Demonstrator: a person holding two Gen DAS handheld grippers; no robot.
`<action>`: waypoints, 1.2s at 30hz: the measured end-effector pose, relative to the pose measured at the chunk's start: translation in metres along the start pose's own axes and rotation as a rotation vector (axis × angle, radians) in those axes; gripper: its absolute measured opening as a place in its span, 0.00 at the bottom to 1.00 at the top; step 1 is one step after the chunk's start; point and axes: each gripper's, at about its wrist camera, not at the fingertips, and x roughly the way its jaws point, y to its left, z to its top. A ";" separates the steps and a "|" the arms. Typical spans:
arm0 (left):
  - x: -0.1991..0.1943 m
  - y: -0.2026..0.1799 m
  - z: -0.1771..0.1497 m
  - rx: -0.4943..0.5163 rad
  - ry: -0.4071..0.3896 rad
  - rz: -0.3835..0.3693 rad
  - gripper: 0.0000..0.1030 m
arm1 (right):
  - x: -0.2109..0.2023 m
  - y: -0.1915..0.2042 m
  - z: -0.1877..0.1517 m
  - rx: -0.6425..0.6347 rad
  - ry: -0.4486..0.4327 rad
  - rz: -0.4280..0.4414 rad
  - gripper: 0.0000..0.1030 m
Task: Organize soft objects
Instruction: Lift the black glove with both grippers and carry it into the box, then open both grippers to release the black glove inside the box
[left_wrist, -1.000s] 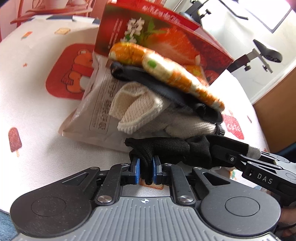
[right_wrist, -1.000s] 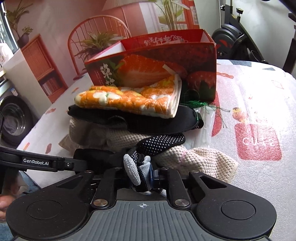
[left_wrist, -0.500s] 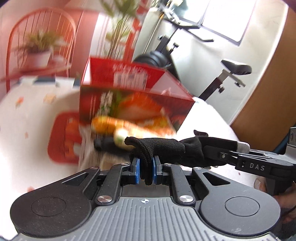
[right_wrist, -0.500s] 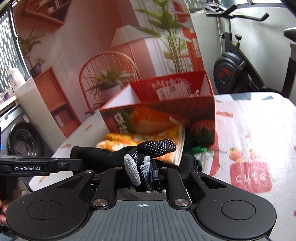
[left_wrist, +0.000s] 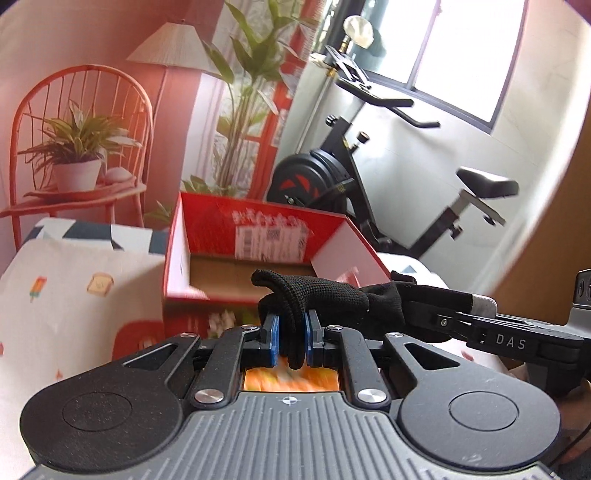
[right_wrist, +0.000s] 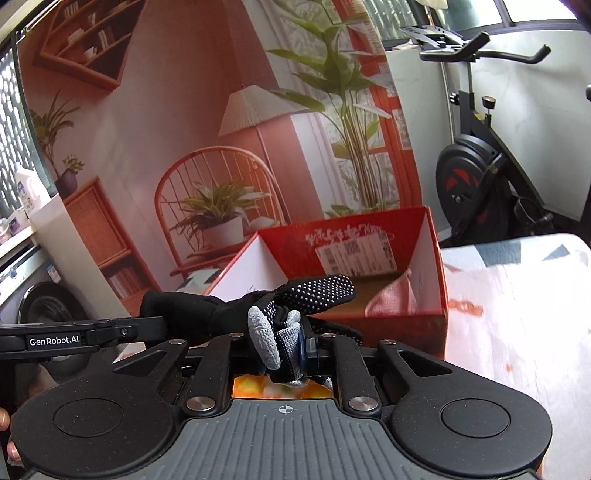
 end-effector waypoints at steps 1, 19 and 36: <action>0.004 0.002 0.006 -0.004 -0.003 0.005 0.14 | 0.007 -0.001 0.008 -0.005 0.001 -0.004 0.14; 0.111 0.048 0.051 -0.087 0.153 0.085 0.14 | 0.143 -0.032 0.049 -0.006 0.173 -0.080 0.14; 0.137 0.050 0.036 -0.036 0.224 0.061 0.44 | 0.162 -0.049 0.034 -0.027 0.224 -0.161 0.33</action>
